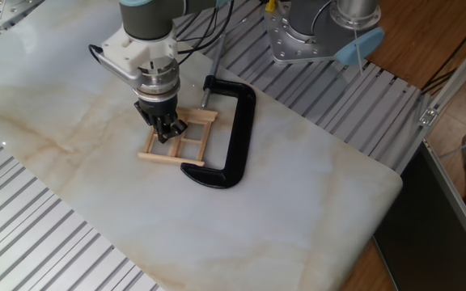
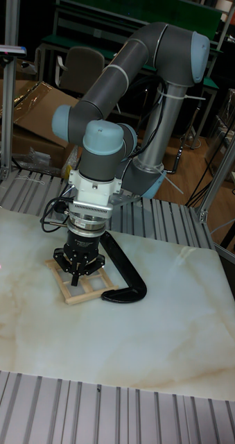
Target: Open a sliding window
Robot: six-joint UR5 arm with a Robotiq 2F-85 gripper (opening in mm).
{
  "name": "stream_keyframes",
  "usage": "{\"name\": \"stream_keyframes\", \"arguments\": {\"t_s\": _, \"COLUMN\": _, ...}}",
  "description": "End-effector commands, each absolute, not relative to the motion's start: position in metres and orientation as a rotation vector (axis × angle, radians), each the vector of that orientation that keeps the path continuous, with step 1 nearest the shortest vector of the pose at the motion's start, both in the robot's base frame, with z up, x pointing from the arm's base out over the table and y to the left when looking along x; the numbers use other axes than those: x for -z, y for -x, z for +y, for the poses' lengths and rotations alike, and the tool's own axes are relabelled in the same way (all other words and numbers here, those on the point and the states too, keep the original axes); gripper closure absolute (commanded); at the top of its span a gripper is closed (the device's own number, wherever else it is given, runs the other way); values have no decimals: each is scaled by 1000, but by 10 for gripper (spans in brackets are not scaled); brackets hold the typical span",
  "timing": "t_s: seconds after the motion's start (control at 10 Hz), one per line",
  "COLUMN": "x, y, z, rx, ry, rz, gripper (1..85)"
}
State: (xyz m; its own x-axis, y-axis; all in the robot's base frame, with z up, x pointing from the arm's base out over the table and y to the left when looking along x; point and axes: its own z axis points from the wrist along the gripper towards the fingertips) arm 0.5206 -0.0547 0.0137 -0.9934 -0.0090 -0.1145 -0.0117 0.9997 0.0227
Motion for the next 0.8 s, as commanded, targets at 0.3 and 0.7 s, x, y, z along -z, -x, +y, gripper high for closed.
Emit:
{"name": "stream_keyframes", "arguments": {"t_s": 0.3, "x": -14, "y": -522, "z": -53, "rx": -54, "ry": 6, "rz": 3016, "gripper": 850}}
{"name": "stream_keyframes", "arguments": {"t_s": 0.7, "x": -16, "y": -519, "z": -47, "rx": -49, "ry": -19, "rz": 3024, "gripper": 850}}
